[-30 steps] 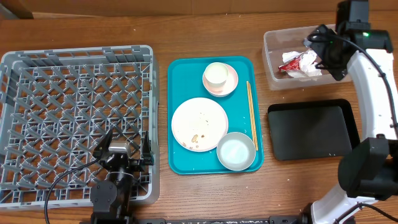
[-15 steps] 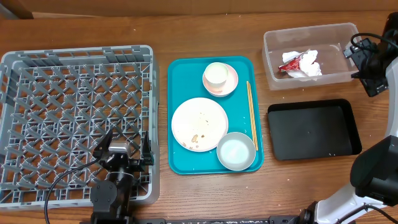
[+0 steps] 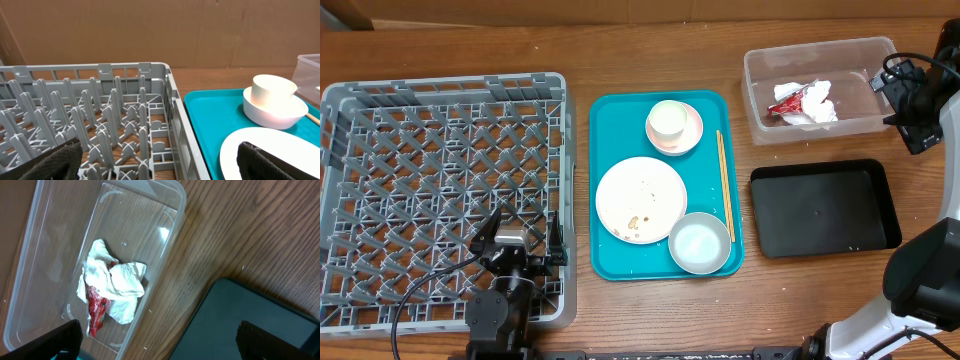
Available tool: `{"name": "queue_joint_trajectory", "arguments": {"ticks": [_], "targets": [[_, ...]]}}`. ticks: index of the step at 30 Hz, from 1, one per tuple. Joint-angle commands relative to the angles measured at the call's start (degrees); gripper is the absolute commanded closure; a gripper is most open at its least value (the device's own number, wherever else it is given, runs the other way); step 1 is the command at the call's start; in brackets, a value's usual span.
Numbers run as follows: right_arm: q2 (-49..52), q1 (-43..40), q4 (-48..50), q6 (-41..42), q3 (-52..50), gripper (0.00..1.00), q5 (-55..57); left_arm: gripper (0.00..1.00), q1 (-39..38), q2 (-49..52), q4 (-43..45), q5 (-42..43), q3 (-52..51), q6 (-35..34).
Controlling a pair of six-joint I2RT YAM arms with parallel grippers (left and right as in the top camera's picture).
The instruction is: Sort waste into correct bins and load items into the dishwasher
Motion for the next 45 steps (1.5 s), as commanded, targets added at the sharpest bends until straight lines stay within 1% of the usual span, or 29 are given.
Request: {"name": "queue_joint_trajectory", "arguments": {"ticks": [1,22,25,26,28,30,32,34,37,39,41,42,43,45], "targets": [[-0.6,0.3,0.3,0.1,0.1,0.00,0.0,0.00,-0.4,-0.5,-0.1,0.0,-0.2,-0.3],[-0.6,0.3,0.3,0.1,0.1,0.00,0.0,0.00,-0.4,-0.5,-0.1,0.0,-0.2,-0.3],[-0.6,0.3,0.3,0.1,0.1,0.00,0.0,0.00,-0.4,-0.5,4.0,1.0,-0.2,-1.2],[-0.6,0.3,0.3,0.1,0.1,0.00,0.0,0.00,-0.4,-0.5,5.4,3.9,-0.2,-3.7],[-0.6,0.3,0.3,0.1,0.1,0.00,0.0,0.00,-0.4,-0.5,8.0,14.1,-0.2,-12.5],[-0.6,0.3,0.3,0.1,0.1,0.00,0.0,0.00,-0.4,-0.5,11.9,24.2,-0.2,-23.5],[-0.6,0.3,0.3,0.1,0.1,0.00,0.0,0.00,-0.4,-0.5,16.0,29.9,-0.2,-31.7],[-0.6,0.3,0.3,0.1,0.1,0.00,0.0,0.00,-0.4,-0.5,20.0,30.6,-0.2,-33.8],[-0.6,0.3,0.3,0.1,0.1,0.00,0.0,0.00,-0.4,-0.5,28.6,32.4,-0.1,-33.7],[-0.6,0.3,0.3,0.1,0.1,0.00,0.0,0.00,-0.4,-0.5,31.5,33.2,0.8,-33.1],[-0.6,0.3,0.3,0.1,0.1,0.00,0.0,0.00,-0.4,-0.5,29.6,34.1,3.1,-31.7],[-0.6,0.3,0.3,0.1,0.1,0.00,0.0,0.00,-0.4,-0.4,26.7,35.4,5.1,-29.8],[-0.6,0.3,0.3,0.1,0.1,0.00,0.0,0.00,-0.4,-0.1,22.9,36.0,7.2,-28.0],[-0.6,0.3,0.3,0.1,0.1,0.00,0.0,0.00,-0.4,2.0,12.4,36.1,12.7,-23.6]]}}
